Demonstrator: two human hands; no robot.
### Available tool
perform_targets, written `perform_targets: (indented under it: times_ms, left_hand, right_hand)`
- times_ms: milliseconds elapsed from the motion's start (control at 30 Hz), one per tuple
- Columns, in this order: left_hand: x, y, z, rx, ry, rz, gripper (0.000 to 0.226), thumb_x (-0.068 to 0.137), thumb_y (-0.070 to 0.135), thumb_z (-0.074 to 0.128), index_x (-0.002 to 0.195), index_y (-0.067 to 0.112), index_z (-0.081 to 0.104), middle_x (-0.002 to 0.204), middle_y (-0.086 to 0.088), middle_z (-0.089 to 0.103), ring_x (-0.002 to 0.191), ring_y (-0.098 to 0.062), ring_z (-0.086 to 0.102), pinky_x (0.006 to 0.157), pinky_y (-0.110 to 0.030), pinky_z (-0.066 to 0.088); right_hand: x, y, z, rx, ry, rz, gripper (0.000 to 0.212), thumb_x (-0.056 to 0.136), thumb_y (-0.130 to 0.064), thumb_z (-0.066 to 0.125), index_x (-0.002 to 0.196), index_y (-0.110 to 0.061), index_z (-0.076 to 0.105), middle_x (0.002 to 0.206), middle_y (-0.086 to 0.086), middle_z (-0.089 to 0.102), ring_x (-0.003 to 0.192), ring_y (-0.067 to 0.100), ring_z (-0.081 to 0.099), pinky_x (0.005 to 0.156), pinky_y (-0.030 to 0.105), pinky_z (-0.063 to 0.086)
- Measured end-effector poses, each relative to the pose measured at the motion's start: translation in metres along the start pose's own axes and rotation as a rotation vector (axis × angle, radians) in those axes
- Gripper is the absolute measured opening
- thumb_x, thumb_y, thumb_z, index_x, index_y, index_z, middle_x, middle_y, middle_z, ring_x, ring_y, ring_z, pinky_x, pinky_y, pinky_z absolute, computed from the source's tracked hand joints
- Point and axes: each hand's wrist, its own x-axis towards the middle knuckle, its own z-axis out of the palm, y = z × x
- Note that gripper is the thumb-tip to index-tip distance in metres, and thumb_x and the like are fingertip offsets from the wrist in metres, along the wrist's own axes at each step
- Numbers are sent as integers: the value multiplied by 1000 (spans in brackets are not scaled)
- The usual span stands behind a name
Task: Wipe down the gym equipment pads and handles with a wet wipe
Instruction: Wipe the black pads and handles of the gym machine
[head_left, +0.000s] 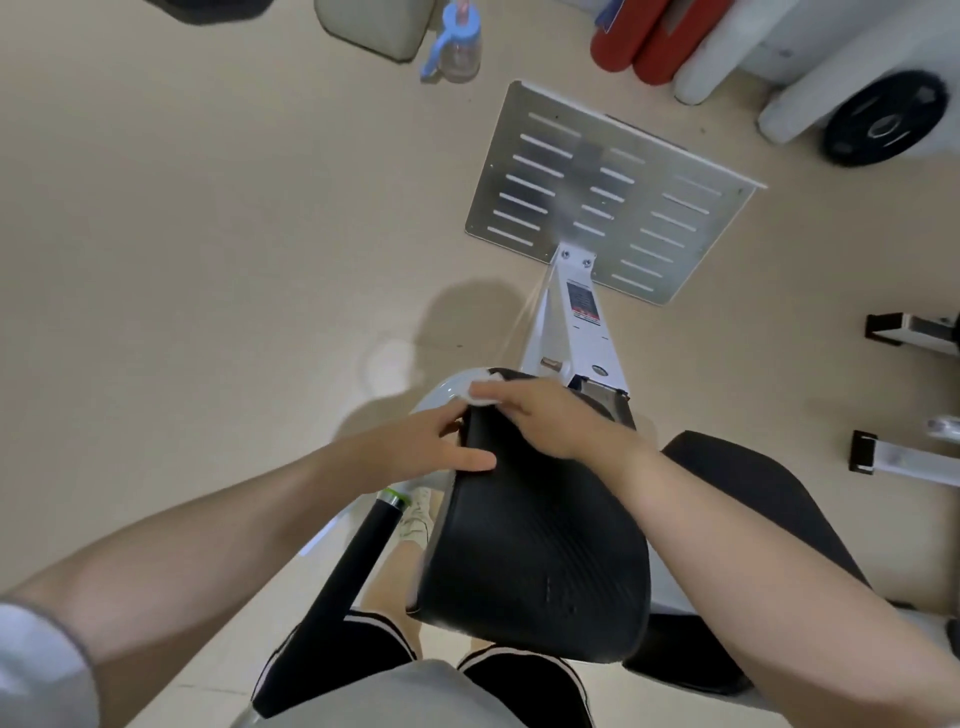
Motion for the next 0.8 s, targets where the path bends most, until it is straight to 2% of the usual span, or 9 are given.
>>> perform_targets:
  times_ms: [67,167,233,300,367,500,600,700,800]
  left_hand:
    - [-2,0,2,34,8,-3,52,78,35,71,125,32,49,116,21,57,115,-1,50,96,-19,38]
    - [-4,3,1,24,10,-9,46,84,21,67,113,46,43,100,29,53,99,10,52,78,-3,40]
    - [-8,7,0,22,-9,-20,45,84,23,68,112,48,42,107,28,54,99,15,50,85,-3,41]
    - [-9,8,1,50,-10,-5,55,78,43,69,128,39,47,124,20,56,116,5,49,105,-22,38]
    - [-9,6,0,85,14,6,74,70,59,67,136,40,39,135,18,50,126,-2,44,110,-32,33]
    - [-4,3,6,-30,25,-15,59,86,27,64,139,32,38,135,20,48,125,10,39,93,-5,33]
    - [-1,1,10,-45,101,-23,63,81,29,68,138,31,41,138,17,48,131,4,35,97,-10,29]
    - [-7,10,15,1,160,-49,67,76,37,70,137,30,43,144,8,43,137,-7,30,109,-25,27]
    - [-17,26,25,130,280,-30,54,86,26,65,136,17,45,134,2,49,132,-14,39,91,-14,30]
  right_hand:
    - [-21,-13,6,-19,-34,-108,37,99,-13,38,134,-17,49,139,3,51,126,18,47,102,14,26]
    - [-46,-15,16,-74,-55,-195,39,98,-8,37,137,-8,45,142,9,46,130,22,43,110,29,29]
    - [-52,-11,19,-114,-71,-183,44,100,-10,34,144,-11,33,152,3,30,140,14,26,114,17,13]
    - [-46,-5,18,-145,-73,-143,46,101,-15,32,147,-15,25,155,-1,22,142,10,18,108,11,4]
    - [-32,3,13,-185,-74,-64,47,102,-22,31,148,-16,20,156,-2,18,143,10,14,108,12,3]
    - [0,29,-2,-141,-24,103,46,102,-25,30,147,-16,24,154,3,25,141,18,23,110,23,15]
    - [8,41,-6,-59,26,120,41,102,-22,28,143,-20,35,147,5,39,134,25,35,105,28,24]
    - [-4,44,-2,-44,29,72,40,102,-24,30,142,-23,38,147,1,40,135,21,34,107,25,22]
    - [-41,36,6,-46,1,-81,41,101,-22,35,142,-22,37,148,0,37,136,16,33,108,17,17]
